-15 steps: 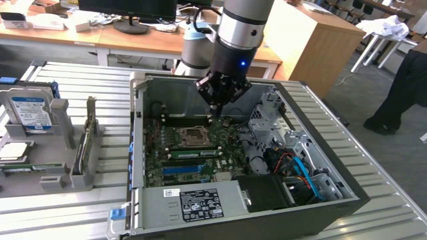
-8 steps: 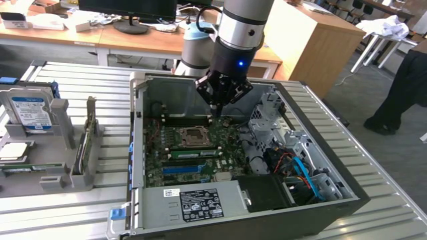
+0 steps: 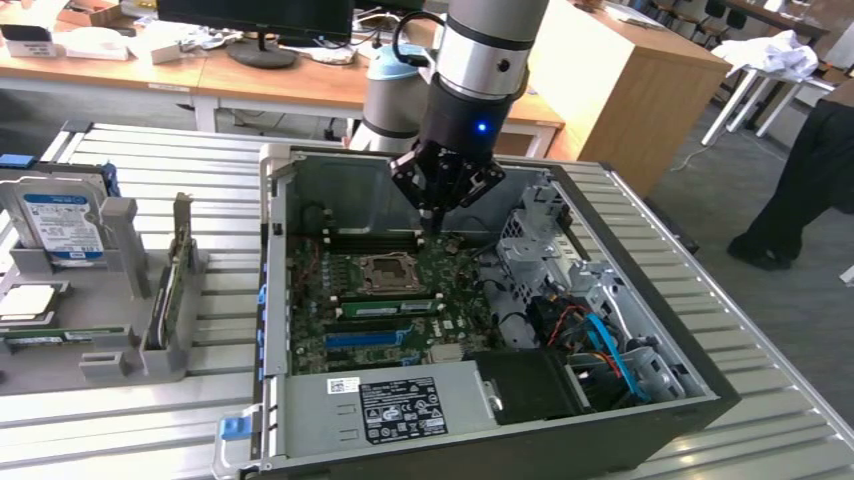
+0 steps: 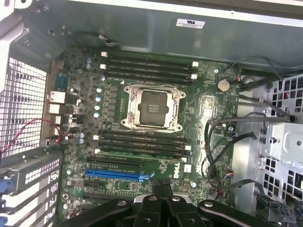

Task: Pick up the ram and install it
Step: 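Press down the ram until it locks into place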

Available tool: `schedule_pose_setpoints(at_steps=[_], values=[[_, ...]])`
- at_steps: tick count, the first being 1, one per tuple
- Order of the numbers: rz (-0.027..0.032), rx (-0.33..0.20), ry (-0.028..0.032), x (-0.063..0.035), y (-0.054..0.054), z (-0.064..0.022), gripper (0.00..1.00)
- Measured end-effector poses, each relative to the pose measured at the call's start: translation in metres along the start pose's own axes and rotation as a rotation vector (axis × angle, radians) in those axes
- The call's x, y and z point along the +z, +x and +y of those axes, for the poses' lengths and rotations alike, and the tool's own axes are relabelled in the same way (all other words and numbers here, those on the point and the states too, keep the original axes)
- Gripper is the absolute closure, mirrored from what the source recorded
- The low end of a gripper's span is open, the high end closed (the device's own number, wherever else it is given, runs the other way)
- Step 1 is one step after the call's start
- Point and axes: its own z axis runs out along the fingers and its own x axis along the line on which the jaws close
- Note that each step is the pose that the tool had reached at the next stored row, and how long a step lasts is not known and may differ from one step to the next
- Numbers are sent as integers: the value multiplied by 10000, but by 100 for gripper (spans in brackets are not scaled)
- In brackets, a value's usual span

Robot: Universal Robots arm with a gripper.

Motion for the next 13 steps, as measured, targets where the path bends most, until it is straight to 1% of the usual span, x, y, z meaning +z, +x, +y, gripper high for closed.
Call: schedule_pose_setpoints(at_steps=[3, 5, 7, 13], values=[[64, 1, -5, 0, -3, 0, 89], [127, 3, -10, 0, -5, -1, 89], [164, 6, -13, -2, -5, -1, 89], [172, 4, -13, -3, -6, -1, 89]])
